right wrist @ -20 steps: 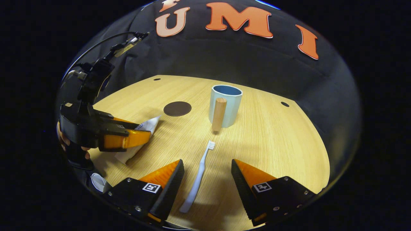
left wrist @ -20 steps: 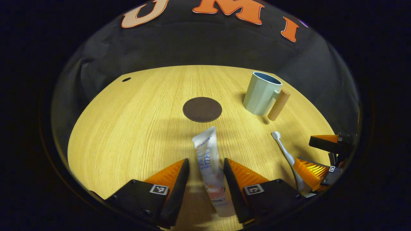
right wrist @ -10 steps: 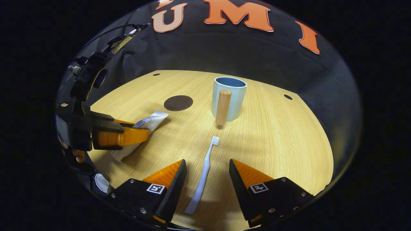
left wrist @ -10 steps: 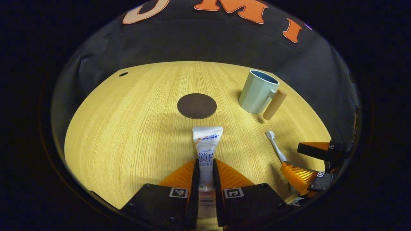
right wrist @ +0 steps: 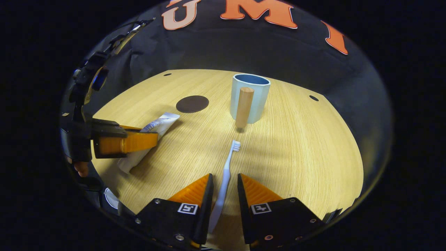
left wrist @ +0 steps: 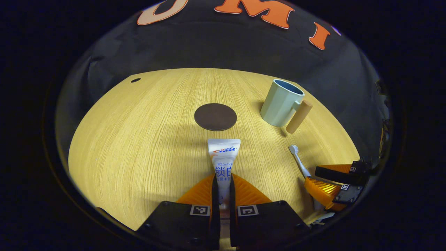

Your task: Put the toothbrush and toothpaste on the desktop into the cup, then pick up the cup and place it on the coaster on the desktop.

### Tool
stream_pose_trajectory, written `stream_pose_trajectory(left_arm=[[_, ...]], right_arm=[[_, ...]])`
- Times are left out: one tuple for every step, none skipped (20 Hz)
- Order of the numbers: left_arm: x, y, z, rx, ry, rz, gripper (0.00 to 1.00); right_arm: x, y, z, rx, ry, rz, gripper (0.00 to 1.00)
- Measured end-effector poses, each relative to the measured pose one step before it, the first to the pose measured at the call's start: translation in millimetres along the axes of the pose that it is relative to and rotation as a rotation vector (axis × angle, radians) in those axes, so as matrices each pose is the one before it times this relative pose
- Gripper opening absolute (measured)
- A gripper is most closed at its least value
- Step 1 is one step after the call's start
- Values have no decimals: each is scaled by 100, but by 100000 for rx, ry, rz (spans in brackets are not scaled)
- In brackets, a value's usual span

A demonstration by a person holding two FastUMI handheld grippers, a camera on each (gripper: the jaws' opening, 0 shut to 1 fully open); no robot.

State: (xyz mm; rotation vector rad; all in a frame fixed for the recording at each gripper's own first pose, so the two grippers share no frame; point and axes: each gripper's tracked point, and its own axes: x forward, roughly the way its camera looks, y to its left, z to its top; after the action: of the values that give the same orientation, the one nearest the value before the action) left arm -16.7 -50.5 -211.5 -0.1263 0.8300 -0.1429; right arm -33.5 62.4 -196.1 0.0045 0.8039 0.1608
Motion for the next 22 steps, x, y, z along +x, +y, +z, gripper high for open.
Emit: stream_pose_trajectory(left_arm=[[-38, 127, -65, -205, 12, 135, 14], [28, 82, 146, -469, -266, 254, 14], [85, 152, -90, -227, -60, 477, 14], [-17, 260, 123, -349, -253, 700, 14], [-2, 383, 101, -522, -303, 1023, 14], [-68, 337, 97, -232, -382, 900, 14], [48, 117, 66, -107, -341, 388, 14], [39, -17, -45, -278, -78, -101, 14], [-43, 15, -70, 59, -41, -138, 14], [-34, 25, 63, 182, -158, 16, 14], [-128, -42, -77, 213, -2, -46, 14], [24, 5, 13, 73, -61, -56, 14], [37, -19, -80, 181, 74, 25, 14], [-117, 74, 25, 78, -77, 153, 14], [21, 104, -6, 38, -126, 239, 14], [-73, 56, -28, 89, -60, 179, 14], [-37, -14, -9, -79, -110, 159, 14], [-32, 1, 62, 80, -50, 45, 14], [34, 4, -51, 32, -80, 112, 14], [-19, -66, 46, 6, -121, -87, 14], [33, -83, -52, 6, -280, 49, 14], [-40, -28, 63, -25, -322, -71, 14]], right_arm=[[-24, 175, 83, 855, 59, 318, 32], [171, 214, 61, 968, 748, 547, 31], [70, 54, 49, 1029, 156, 228, 23], [130, -65, 39, 1010, 640, -536, 24], [17, 73, -5, 950, 67, -446, 19], [33, 140, 132, -45, 79, -189, 17], [-123, -1, 116, -111, 30, -101, 12], [48, 90, 86, 320, -141, 227, 10], [45, 124, -28, 1005, -273, 289, 7], [-47, 88, 52, 1286, -245, 587, 6], [108, 71, -18, 839, -260, 643, 5], [7, 34, 150, 1131, -316, 538, 5], [25, 21, 24, 1510, -597, 429, 5], [-40, -31, 265, 1201, -1172, 174, 5], [-135, -133, 132, 113, -1066, 204, 5], [-149, 5, 454, 109, -1609, 687, 5], [-259, 93, 375, 305, -1480, 974, 5], [-256, 92, 481, 373, -1364, 1104, 5], [-236, 29, 336, 57, -978, 734, 5], [-207, 17, 282, -619, -649, 323, 5], [-273, 185, 376, -73, -1404, 758, 5], [-225, 225, 335, 86, -1007, 1267, 5]])
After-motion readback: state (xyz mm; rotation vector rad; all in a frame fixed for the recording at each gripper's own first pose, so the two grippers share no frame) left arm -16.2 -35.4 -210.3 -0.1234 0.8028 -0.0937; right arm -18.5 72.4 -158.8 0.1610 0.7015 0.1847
